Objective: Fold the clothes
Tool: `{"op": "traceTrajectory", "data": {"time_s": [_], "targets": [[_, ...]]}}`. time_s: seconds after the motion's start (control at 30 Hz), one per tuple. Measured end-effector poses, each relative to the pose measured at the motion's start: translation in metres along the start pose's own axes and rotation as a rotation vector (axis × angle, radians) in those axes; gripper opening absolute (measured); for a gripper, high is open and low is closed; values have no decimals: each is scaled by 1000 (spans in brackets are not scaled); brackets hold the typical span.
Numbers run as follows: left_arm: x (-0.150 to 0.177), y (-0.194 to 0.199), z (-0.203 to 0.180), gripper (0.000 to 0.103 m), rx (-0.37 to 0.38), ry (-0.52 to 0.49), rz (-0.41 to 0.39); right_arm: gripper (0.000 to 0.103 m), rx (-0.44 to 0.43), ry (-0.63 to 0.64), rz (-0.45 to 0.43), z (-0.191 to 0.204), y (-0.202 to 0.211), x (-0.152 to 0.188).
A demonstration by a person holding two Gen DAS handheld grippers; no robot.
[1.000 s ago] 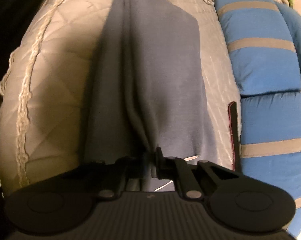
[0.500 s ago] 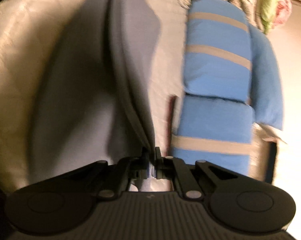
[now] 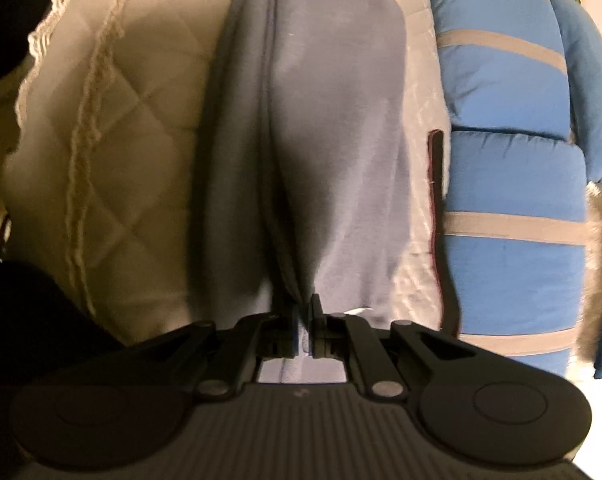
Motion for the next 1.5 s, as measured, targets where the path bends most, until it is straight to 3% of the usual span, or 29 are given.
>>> {"op": "traceTrajectory", "data": {"time_s": [0.23, 0.4, 0.53, 0.6, 0.67, 0.77, 0.9, 1.03, 1.13, 1.4, 1.5], "targets": [[7, -7, 3, 86, -23, -12, 46, 4, -29, -112, -15, 3, -4, -1], [15, -16, 7, 86, -45, -18, 110, 4, 20, -150, -2, -6, -3, 5], [26, -22, 16, 86, 20, 69, 219, 4, 39, -158, -1, -11, -4, 8], [28, -16, 14, 85, 47, 70, 221, 4, 39, -163, -4, -11, -4, 8], [26, -1, 0, 85, 67, -40, 166, 4, 48, -178, -11, -12, -3, 8], [38, 21, -44, 85, 104, -330, 70, 4, 63, -209, -28, -15, -1, 10], [89, 35, -116, 86, 95, -823, -41, 4, 82, -243, -48, -23, -1, 12], [135, 27, -153, 86, 83, -1120, -72, 4, 98, -257, -60, -29, -1, 14], [150, 14, -164, 86, 33, -1223, -67, 4, 113, -264, -67, -34, -2, 15], [150, -12, -168, 86, -41, -1237, 8, 4, 134, -271, -79, -37, -1, 15], [149, -22, -160, 86, -149, -1299, 12, 4, 142, -272, -79, -37, -2, 14]]}}
Point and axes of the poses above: each gripper's, at about its wrist camera, not at the fingertips, and y roughly against the way its jaws point, z to its left, x to its underside, the point moved 7 cm from there along -y, roughly the way its jaws point, and after that the axes turned 6 degrees about -z, right-handed, at the moved point
